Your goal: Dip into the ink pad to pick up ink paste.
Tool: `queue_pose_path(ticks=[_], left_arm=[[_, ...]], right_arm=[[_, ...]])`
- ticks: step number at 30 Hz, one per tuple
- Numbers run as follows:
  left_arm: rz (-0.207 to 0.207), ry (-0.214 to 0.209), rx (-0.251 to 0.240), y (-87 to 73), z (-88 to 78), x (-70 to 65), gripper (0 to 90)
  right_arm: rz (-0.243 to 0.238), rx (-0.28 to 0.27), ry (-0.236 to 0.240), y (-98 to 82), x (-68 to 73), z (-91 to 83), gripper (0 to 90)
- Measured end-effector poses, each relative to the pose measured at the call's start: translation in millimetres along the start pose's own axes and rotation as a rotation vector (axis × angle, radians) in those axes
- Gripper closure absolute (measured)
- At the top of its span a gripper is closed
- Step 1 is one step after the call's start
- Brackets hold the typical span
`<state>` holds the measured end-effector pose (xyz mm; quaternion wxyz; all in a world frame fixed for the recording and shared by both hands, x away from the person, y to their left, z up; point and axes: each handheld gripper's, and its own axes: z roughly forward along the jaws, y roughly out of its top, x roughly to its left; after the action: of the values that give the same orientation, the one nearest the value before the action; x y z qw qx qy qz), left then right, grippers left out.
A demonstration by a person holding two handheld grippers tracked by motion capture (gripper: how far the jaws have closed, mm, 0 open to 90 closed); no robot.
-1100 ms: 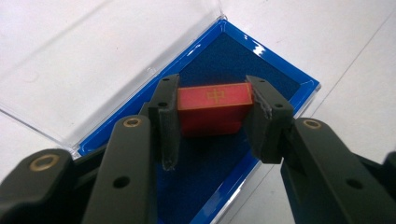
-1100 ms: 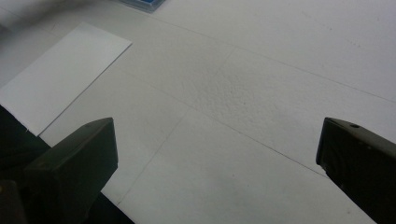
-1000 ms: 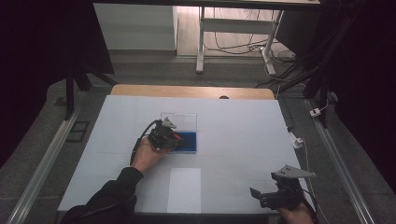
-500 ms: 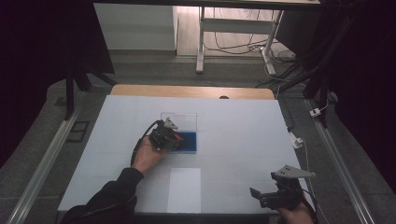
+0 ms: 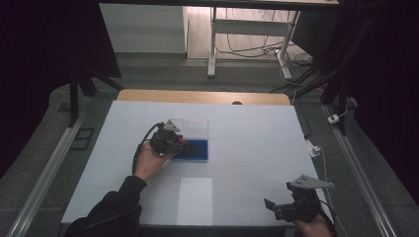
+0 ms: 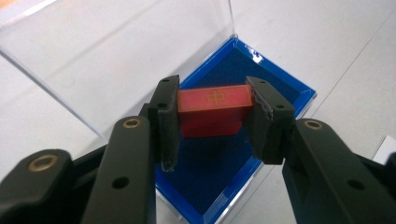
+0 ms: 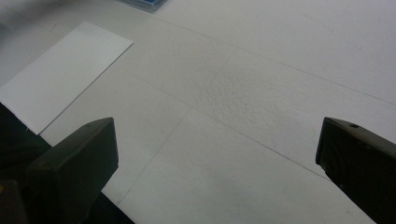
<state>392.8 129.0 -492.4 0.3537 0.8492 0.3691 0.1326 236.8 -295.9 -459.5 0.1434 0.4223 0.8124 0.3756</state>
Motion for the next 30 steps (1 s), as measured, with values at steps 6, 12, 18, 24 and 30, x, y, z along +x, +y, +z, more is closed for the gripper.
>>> queue_pose_path(ticks=[6, 12, 18, 24, 30], left_arm=[[0.024, -0.001, 0.023, -2.3, 7.8, -5.3, 58.1], [0.034, 0.002, 0.032, -5.8, 12.5, -6.8, 58.1], [0.016, 0.010, 0.035, -7.2, 13.0, -7.9, 58.4], [0.030, 0.059, 0.045, -6.2, 14.6, -16.6, 58.7], [0.015, 0.059, 0.025, -9.5, 14.8, -16.6, 58.8]], right_arm=[[-0.002, -0.001, 0.001, -0.1, -0.2, -0.1, 0.0], [-0.002, -0.004, 0.002, -0.3, -0.2, -0.3, 0.0], [-0.003, 0.000, -0.001, -0.1, -0.1, -0.3, 0.0], [-0.004, 0.003, 0.000, 0.0, 0.2, 0.5, 0.0], [-0.009, 0.009, 0.000, 0.7, 1.0, 1.4, 0.0]])
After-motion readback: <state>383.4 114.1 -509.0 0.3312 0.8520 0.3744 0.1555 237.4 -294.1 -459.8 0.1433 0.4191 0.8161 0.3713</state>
